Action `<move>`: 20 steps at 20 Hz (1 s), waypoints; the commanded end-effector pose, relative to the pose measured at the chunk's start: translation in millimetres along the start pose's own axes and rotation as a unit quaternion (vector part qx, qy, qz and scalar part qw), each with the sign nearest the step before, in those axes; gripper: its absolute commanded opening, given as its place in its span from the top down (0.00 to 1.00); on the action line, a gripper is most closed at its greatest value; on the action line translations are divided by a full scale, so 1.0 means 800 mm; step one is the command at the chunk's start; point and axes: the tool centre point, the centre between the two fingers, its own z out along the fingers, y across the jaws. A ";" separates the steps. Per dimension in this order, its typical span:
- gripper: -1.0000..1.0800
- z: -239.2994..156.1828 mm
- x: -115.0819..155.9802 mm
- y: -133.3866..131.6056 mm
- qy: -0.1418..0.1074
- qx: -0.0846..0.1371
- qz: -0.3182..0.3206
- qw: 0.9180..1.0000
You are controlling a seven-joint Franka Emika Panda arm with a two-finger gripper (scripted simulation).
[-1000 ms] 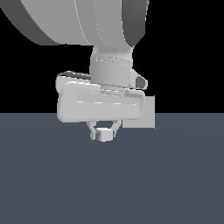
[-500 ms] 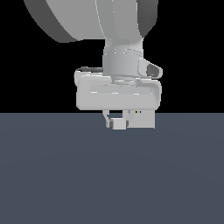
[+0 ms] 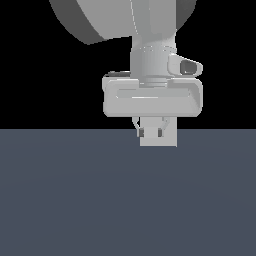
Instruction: Plug the charger into the wall socket.
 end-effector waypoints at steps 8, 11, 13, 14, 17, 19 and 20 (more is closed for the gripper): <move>1.00 -0.012 0.001 0.023 -0.002 -0.016 0.067 0.998; 1.00 -0.013 0.001 0.025 -0.002 -0.018 0.074 0.997; 1.00 -0.013 0.001 0.026 -0.002 -0.019 0.076 0.997; 1.00 -0.013 0.001 0.026 -0.002 -0.019 0.075 0.997; 1.00 -0.013 0.000 0.025 -0.002 -0.019 0.074 0.997; 1.00 -0.013 0.000 0.025 -0.002 -0.019 0.074 0.997; 1.00 -0.013 0.000 0.025 -0.002 -0.019 0.074 0.997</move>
